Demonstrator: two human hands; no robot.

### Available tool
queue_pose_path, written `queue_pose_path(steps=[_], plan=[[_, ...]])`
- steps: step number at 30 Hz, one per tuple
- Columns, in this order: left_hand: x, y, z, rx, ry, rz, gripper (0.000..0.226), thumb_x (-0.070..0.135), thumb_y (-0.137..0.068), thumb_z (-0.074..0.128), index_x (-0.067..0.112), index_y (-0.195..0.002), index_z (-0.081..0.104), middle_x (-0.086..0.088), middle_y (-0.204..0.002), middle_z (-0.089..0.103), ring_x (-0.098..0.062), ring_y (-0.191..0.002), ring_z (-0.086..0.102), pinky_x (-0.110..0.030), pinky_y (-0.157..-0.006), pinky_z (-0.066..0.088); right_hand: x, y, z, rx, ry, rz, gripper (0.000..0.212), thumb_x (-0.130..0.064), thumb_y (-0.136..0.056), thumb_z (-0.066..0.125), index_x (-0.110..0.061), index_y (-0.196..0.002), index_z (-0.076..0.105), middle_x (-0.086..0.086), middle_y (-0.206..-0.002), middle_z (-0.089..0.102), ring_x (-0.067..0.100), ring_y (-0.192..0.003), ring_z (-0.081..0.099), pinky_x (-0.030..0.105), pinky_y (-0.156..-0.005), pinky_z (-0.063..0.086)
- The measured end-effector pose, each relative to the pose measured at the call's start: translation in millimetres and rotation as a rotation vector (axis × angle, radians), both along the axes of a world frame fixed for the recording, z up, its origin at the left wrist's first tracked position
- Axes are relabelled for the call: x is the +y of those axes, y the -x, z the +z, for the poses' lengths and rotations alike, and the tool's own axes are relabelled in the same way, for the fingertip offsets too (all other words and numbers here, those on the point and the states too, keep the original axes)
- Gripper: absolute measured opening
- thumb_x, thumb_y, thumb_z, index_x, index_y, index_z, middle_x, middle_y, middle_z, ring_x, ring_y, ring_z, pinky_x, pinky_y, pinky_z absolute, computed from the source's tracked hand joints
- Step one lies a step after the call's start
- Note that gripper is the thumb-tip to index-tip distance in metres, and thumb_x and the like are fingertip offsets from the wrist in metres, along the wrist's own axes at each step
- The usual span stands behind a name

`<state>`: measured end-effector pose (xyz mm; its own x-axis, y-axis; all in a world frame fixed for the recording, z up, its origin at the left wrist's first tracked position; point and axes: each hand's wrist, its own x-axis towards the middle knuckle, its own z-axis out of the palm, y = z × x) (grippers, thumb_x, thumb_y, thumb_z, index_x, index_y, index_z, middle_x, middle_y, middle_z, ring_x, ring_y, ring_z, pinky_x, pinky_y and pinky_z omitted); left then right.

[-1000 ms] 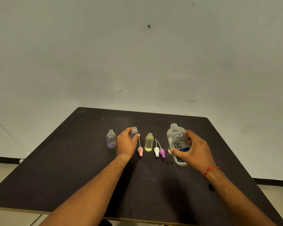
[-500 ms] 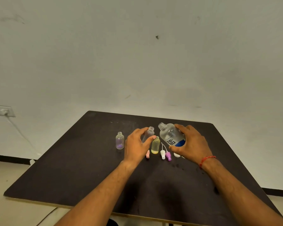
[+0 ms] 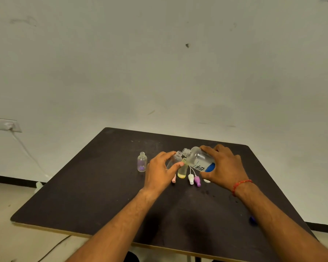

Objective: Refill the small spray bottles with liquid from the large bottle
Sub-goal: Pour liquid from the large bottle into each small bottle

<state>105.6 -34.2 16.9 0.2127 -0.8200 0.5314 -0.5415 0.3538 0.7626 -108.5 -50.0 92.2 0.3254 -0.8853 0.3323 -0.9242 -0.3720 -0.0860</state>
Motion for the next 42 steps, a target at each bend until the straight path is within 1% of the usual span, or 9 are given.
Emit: queue_pose_path(steps=[3,7,13,16,20,25,32,39,42], plan=[[3,-2,0,-0.014,-0.004,0.011,0.051,0.049,-0.083,0.076,0.026,-0.127,0.067,0.013,-0.109,0.066,-0.002,-0.097,0.062,-0.021,-0.080,0.054,0,-1,1,0.034,0.010,0.000,0.077,-0.054,-0.074,0.070,-0.045,-0.142,0.035,-0.006,-0.113,0.046,0.014,-0.109,0.044,0.036,-0.089,0.039],[4,-2,0,-0.017,-0.013,0.009,0.051,0.047,-0.083,0.076,0.025,-0.128,0.066,0.012,-0.111,0.066,-0.001,-0.099,0.062,-0.017,-0.080,0.052,1,-4,5,0.086,0.012,-0.002,0.077,-0.055,-0.076,0.069,-0.044,-0.143,0.032,-0.005,-0.117,0.046,0.015,-0.112,0.043,0.036,-0.090,0.038],[3,-1,-1,-0.029,-0.023,0.018,0.053,0.047,-0.082,0.076,0.023,-0.129,0.066,0.010,-0.113,0.067,-0.003,-0.100,0.062,-0.020,-0.083,0.054,2,-4,13,0.131,0.023,-0.003,0.079,-0.051,-0.076,0.069,-0.044,-0.144,0.031,-0.005,-0.118,0.044,0.015,-0.114,0.042,0.038,-0.092,0.036],[2,0,-1,-0.023,-0.026,0.016,0.054,0.046,-0.083,0.076,0.023,-0.130,0.065,0.009,-0.115,0.067,-0.003,-0.102,0.062,-0.023,-0.086,0.056,1,-4,17,0.158,0.045,-0.002,0.079,-0.051,-0.074,0.069,-0.044,-0.144,0.031,-0.005,-0.117,0.044,0.015,-0.113,0.042,0.038,-0.091,0.036],[3,1,-2,-0.022,-0.023,0.011,0.054,0.047,-0.082,0.076,0.023,-0.129,0.066,0.010,-0.112,0.068,-0.003,-0.100,0.062,-0.024,-0.083,0.056,1,-3,20,0.178,0.050,-0.006,0.082,-0.051,-0.073,0.070,-0.045,-0.144,0.031,-0.005,-0.118,0.044,0.016,-0.114,0.041,0.041,-0.093,0.036],[2,3,-3,-0.009,-0.034,0.012,0.053,0.047,-0.082,0.077,0.024,-0.129,0.067,0.012,-0.111,0.067,-0.002,-0.099,0.062,-0.025,-0.084,0.057,1,-2,22,0.181,0.048,-0.001,0.083,-0.048,-0.072,0.072,-0.045,-0.145,0.031,-0.004,-0.120,0.044,0.017,-0.116,0.041,0.041,-0.094,0.036],[4,5,-2,0.010,-0.026,0.008,0.050,0.045,-0.082,0.078,0.025,-0.126,0.068,0.014,-0.110,0.068,0.001,-0.099,0.061,-0.026,-0.086,0.056,1,-2,27,0.215,0.066,-0.001,0.082,-0.049,-0.072,0.071,-0.046,-0.143,0.031,-0.005,-0.117,0.042,0.016,-0.115,0.040,0.042,-0.095,0.035],[3,6,-2,0.016,-0.038,0.006,0.051,0.046,-0.081,0.078,0.026,-0.127,0.068,0.015,-0.109,0.068,-0.001,-0.099,0.062,-0.029,-0.083,0.057,0,-2,29,0.235,0.096,0.006,0.080,-0.051,-0.071,0.070,-0.047,-0.142,0.033,-0.005,-0.115,0.042,0.017,-0.114,0.040,0.043,-0.094,0.034],[3,6,-3,0.017,-0.040,0.006,0.051,0.046,-0.081,0.078,0.026,-0.127,0.067,0.014,-0.111,0.068,-0.001,-0.100,0.062,-0.029,-0.085,0.057,0,-2,29,0.246,0.097,0.007,0.080,-0.051,-0.071,0.070,-0.047,-0.142,0.033,-0.005,-0.116,0.042,0.017,-0.114,0.040,0.043,-0.094,0.034]])
